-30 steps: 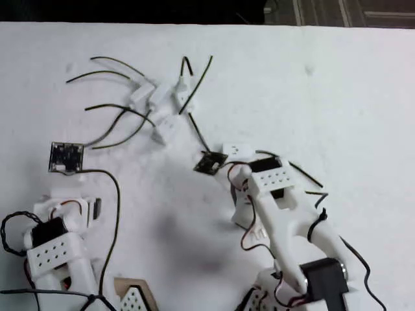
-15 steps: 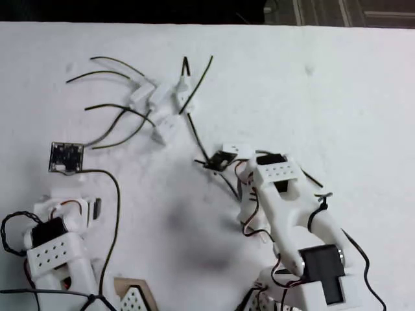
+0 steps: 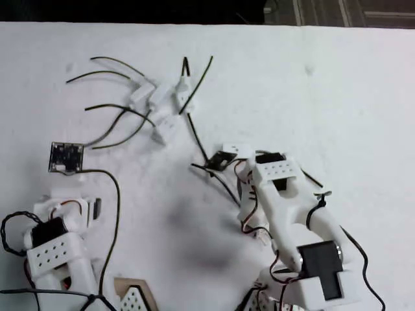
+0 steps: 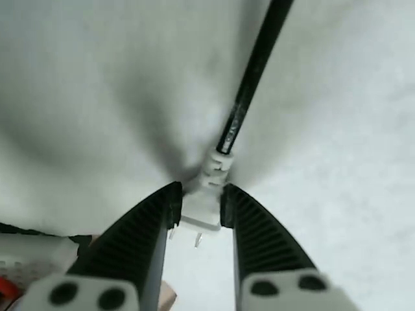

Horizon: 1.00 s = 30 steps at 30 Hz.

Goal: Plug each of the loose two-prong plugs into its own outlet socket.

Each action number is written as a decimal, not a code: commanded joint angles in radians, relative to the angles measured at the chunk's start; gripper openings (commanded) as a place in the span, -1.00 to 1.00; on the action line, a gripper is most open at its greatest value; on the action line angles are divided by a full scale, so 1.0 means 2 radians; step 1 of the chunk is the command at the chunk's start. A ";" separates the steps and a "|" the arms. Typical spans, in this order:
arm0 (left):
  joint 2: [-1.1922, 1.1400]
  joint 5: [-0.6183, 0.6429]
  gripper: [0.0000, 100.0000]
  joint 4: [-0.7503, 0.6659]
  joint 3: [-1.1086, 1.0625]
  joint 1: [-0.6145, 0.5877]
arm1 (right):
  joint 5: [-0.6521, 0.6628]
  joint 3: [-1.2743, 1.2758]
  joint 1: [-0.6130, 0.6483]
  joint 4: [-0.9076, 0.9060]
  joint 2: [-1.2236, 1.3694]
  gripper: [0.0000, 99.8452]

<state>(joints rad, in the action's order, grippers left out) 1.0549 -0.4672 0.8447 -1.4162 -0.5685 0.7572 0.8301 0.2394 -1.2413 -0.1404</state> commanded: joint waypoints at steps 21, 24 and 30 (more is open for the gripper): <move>0.010 0.000 -0.48 -0.008 0.002 -0.003 | -0.085 -0.003 0.020 -0.029 -0.175 -0.85; 0.010 0.000 -0.48 -0.008 0.002 -0.003 | -0.094 -0.006 0.056 -0.084 -0.178 -0.85; 0.010 0.000 -0.48 -0.008 0.002 -0.003 | -0.217 -0.005 0.152 -0.124 -0.178 -0.80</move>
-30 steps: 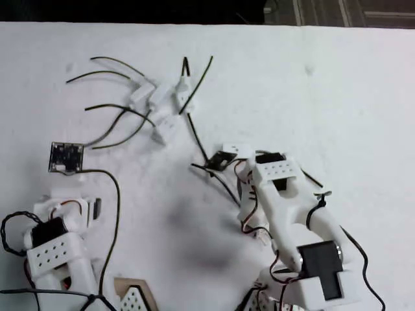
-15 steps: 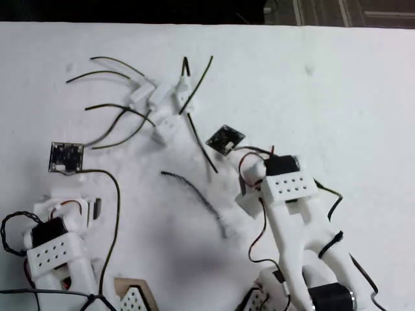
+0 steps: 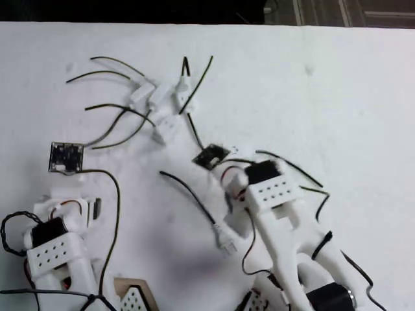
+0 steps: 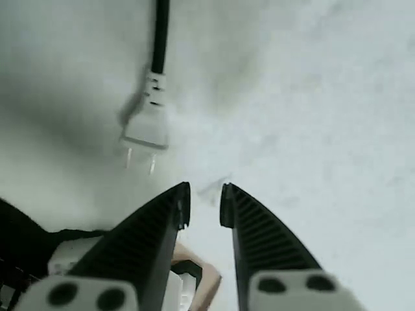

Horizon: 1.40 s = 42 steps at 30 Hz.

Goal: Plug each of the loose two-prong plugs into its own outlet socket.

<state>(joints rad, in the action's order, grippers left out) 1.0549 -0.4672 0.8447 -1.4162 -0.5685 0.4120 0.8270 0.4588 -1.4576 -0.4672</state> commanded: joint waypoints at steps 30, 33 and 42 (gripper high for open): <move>0.010 0.000 -0.48 -0.008 0.002 -0.003 | -0.113 0.070 0.163 0.125 0.087 -0.79; 0.010 0.000 -0.48 -0.008 0.002 -0.003 | -0.110 0.069 0.150 0.139 0.127 -0.79; 0.010 0.000 -0.48 -0.008 0.002 -0.003 | -0.068 0.069 0.091 0.152 0.148 -0.79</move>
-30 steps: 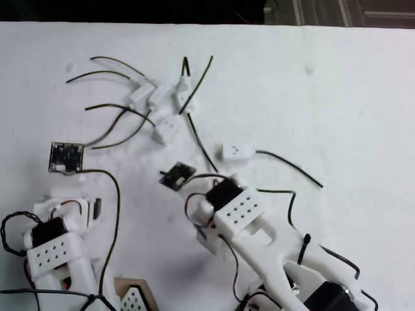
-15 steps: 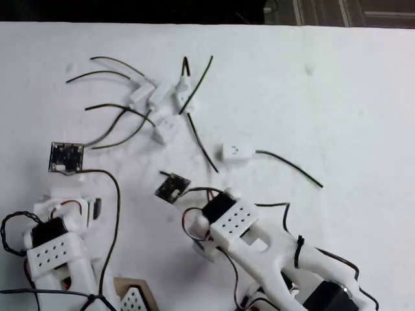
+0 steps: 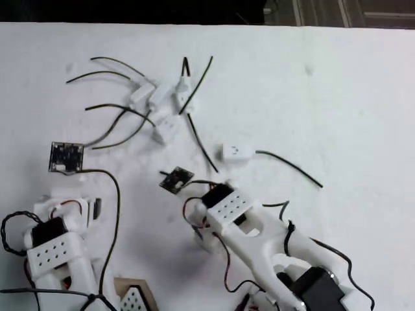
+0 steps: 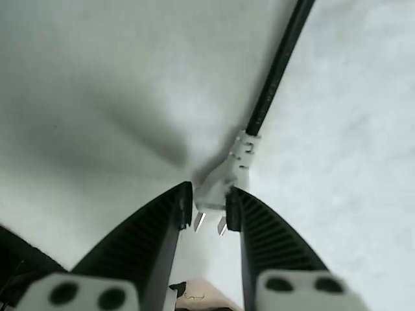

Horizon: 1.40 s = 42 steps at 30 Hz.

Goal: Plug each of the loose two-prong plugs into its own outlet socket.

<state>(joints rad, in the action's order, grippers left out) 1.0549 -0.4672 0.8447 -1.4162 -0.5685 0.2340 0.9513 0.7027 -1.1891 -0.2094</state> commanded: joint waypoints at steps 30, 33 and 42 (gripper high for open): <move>0.010 0.000 -0.48 -0.005 0.010 0.000 | 0.110 -0.050 -0.152 -0.113 -0.252 -0.96; 0.010 0.000 -0.48 0.020 0.040 0.013 | 0.070 -0.055 -0.201 -0.114 -0.316 -0.96; 0.006 0.013 -0.48 0.175 0.210 0.134 | -0.055 -0.055 -0.303 -0.075 -0.344 -0.96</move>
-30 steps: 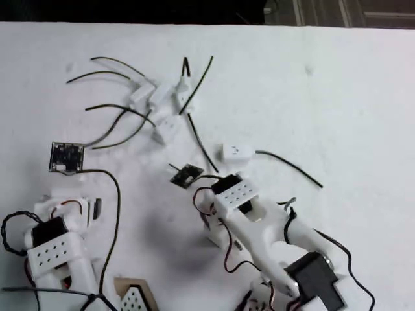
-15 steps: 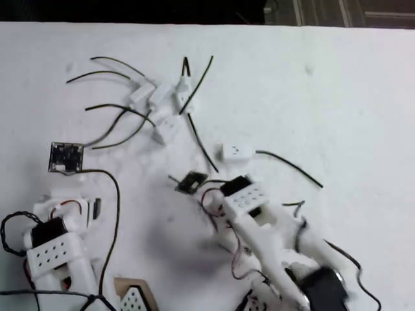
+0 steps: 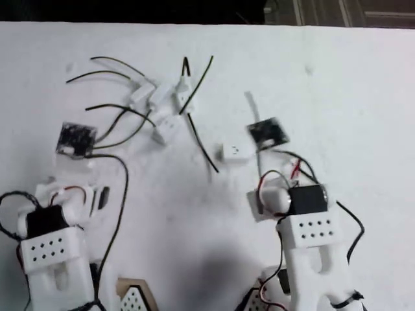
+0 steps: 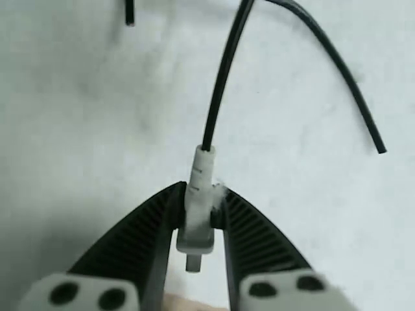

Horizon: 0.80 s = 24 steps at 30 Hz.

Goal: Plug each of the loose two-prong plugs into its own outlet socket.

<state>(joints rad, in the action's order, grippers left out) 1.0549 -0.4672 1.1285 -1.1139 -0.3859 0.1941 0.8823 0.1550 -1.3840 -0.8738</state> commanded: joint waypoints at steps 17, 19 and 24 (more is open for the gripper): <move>-0.328 0.014 -0.32 0.089 0.359 0.330 | -0.166 0.066 -0.179 0.206 -0.012 -0.96; -0.369 -0.011 -0.32 0.069 0.390 0.351 | -0.166 0.069 -0.201 0.216 -0.011 -0.96; -0.442 -0.046 -0.31 0.003 0.437 0.392 | -0.165 0.069 -0.227 0.223 -0.011 -0.96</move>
<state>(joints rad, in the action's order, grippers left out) 0.2294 -0.5240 1.2083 -0.3191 0.3583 -0.1297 1.0265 -0.2808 -0.9559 -0.8769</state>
